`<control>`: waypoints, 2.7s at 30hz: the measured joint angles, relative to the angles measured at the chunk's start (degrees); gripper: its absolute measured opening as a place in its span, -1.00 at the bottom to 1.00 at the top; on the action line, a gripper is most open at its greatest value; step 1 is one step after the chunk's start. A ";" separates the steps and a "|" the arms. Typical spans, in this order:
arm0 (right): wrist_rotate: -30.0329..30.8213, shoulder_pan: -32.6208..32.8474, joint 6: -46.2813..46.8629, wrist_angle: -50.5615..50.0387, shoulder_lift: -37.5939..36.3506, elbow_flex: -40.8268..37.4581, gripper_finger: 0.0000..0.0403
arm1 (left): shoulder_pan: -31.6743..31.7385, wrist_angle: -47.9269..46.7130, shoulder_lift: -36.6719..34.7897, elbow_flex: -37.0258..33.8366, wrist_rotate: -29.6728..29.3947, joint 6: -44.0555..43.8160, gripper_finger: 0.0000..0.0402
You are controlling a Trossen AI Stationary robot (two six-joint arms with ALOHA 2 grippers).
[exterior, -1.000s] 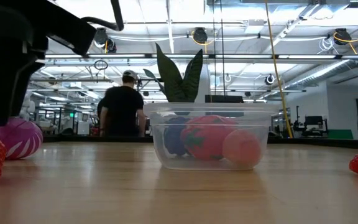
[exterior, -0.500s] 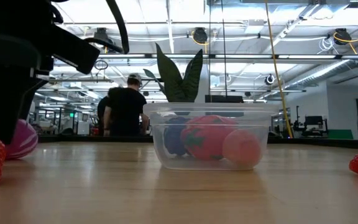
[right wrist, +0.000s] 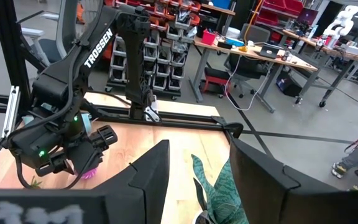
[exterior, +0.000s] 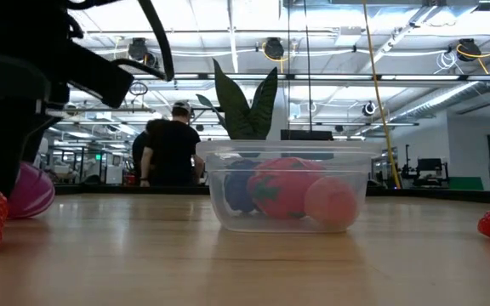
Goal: Pick and placing Produce into tupperware
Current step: Put the purple onion into the transparent bin
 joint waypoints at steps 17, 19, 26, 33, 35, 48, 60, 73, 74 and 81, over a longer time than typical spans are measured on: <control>0.00 -0.01 -0.02 0.66 -0.01 0.00 -0.21 | 0.41 2.37 0.02 -1.04 -1.52 0.53 0.39; 0.00 0.01 0.00 0.66 0.01 0.00 -0.21 | 0.69 2.94 0.02 -1.04 -1.58 1.24 0.32; 0.00 0.01 0.00 0.64 -0.01 0.00 -0.21 | 1.33 3.67 -0.02 -1.02 -1.58 2.21 0.25; 0.02 0.01 -0.79 0.63 -0.01 0.00 -0.21 | 1.33 3.95 0.00 -1.02 -1.55 2.23 0.36; 0.02 -0.01 -0.83 0.63 -0.01 0.00 -0.21 | 1.33 3.95 -0.07 -1.02 -1.54 2.25 0.36; 0.02 0.00 -0.85 0.66 -0.01 0.00 -0.21 | 2.34 4.13 -2.14 -0.67 -1.43 2.88 0.36; 0.02 -0.01 -0.87 0.64 -0.01 0.00 -0.21 | 2.97 6.73 -11.10 -0.41 -5.09 1.66 0.36; 0.02 -0.01 -1.09 0.82 -0.01 0.00 -0.21 | 10.06 10.50 -11.16 12.85 -9.93 22.91 0.36; 0.02 -0.01 -1.11 0.83 -0.01 0.00 -0.21 | 10.63 10.62 -10.68 14.34 -10.17 24.77 0.36; 0.02 -0.01 -2.58 0.83 -0.01 0.00 -0.21 | 13.97 10.08 -3.57 22.17 -9.97 35.03 0.36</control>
